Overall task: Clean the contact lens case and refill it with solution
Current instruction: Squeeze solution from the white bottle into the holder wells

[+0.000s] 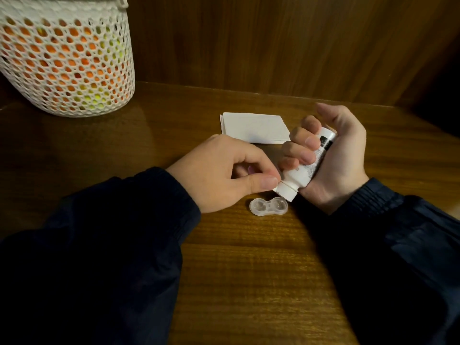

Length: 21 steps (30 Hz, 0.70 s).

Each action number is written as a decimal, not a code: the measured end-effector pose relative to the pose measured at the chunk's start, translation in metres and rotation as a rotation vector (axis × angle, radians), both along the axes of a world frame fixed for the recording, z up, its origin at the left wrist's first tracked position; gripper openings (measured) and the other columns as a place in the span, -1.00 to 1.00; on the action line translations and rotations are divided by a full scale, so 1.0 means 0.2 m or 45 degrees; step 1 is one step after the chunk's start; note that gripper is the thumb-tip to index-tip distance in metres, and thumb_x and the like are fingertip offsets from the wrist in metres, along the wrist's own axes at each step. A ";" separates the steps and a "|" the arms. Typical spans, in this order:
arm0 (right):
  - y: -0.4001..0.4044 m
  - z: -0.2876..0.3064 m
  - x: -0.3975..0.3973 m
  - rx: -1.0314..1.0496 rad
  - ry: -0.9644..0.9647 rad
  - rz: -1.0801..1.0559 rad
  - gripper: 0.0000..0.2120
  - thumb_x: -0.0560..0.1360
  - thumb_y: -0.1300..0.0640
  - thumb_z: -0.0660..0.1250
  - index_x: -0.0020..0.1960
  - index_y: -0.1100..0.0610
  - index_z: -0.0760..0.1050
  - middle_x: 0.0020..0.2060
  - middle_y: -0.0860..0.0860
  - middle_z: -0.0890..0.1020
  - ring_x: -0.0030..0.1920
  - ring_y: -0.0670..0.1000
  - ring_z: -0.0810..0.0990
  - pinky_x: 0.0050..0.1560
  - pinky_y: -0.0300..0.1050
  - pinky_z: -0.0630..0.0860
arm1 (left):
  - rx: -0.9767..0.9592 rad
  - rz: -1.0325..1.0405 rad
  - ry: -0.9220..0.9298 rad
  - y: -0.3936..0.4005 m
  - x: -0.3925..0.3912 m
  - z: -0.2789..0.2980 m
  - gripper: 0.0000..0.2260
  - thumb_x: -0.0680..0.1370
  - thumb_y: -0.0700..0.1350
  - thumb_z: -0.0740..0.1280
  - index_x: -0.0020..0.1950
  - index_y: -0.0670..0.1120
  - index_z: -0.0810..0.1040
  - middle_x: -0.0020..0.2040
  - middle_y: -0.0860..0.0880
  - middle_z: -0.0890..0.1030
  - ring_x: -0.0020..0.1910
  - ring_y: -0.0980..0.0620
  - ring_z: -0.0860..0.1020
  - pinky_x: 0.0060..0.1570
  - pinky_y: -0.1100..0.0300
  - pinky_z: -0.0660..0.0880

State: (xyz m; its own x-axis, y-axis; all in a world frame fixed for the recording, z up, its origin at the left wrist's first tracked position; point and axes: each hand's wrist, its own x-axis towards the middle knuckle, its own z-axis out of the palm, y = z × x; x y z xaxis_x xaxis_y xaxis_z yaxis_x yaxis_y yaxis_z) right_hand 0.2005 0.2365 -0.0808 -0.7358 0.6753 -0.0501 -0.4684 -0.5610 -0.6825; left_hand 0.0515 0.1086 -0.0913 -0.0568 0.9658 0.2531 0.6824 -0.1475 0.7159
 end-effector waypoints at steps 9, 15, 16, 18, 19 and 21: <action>-0.01 0.00 0.00 -0.012 0.001 0.005 -0.64 0.57 -0.05 0.22 -0.37 0.02 0.31 -0.54 -0.09 0.27 -0.60 -0.07 0.22 -0.50 -0.23 0.30 | 0.001 0.000 0.002 0.00 0.00 0.01 -0.92 0.55 0.01 0.50 0.03 0.14 0.76 -0.11 0.20 0.73 -0.18 0.13 0.65 -0.23 0.38 0.48; -0.01 0.01 0.00 -0.006 0.000 -0.004 -0.63 0.58 -0.05 0.21 -0.38 0.03 0.31 -0.55 -0.08 0.27 -0.61 -0.07 0.22 -0.51 -0.24 0.30 | 0.007 -0.007 -0.017 0.00 0.00 0.00 -0.92 0.55 0.01 0.50 0.02 0.13 0.76 -0.09 0.20 0.73 -0.16 0.13 0.66 -0.18 0.33 0.56; -0.01 0.01 0.00 -0.005 0.000 -0.007 -0.62 0.58 -0.05 0.20 -0.38 0.03 0.30 -0.55 -0.08 0.27 -0.61 -0.07 0.22 -0.51 -0.23 0.30 | 0.007 -0.008 -0.017 -0.01 0.00 0.00 -0.92 0.55 0.01 0.49 0.02 0.13 0.76 -0.09 0.20 0.73 -0.15 0.13 0.66 -0.18 0.32 0.56; -0.01 0.01 0.00 -0.002 -0.003 -0.011 -0.62 0.58 -0.05 0.20 -0.38 0.03 0.30 -0.55 -0.08 0.27 -0.61 -0.07 0.22 -0.51 -0.23 0.30 | 0.003 -0.007 -0.015 -0.01 0.00 0.00 -0.92 0.55 0.01 0.49 0.02 0.13 0.75 -0.08 0.19 0.73 -0.15 0.12 0.66 -0.17 0.31 0.57; -0.01 0.01 0.00 -0.001 -0.003 -0.011 -0.62 0.58 -0.05 0.20 -0.38 0.03 0.30 -0.55 -0.08 0.27 -0.61 -0.07 0.22 -0.51 -0.23 0.30 | 0.001 -0.007 -0.015 -0.01 0.00 0.00 -0.92 0.55 0.00 0.49 0.02 0.13 0.75 -0.08 0.19 0.73 -0.14 0.12 0.66 -0.16 0.29 0.59; -0.01 0.01 0.00 0.001 -0.004 -0.012 -0.63 0.58 -0.05 0.20 -0.38 0.02 0.31 -0.55 -0.08 0.27 -0.61 -0.07 0.22 -0.52 -0.23 0.30 | -0.003 -0.007 -0.015 0.00 0.01 0.01 -0.92 0.55 0.00 0.49 0.02 0.14 0.75 -0.08 0.19 0.73 -0.14 0.12 0.66 -0.16 0.27 0.59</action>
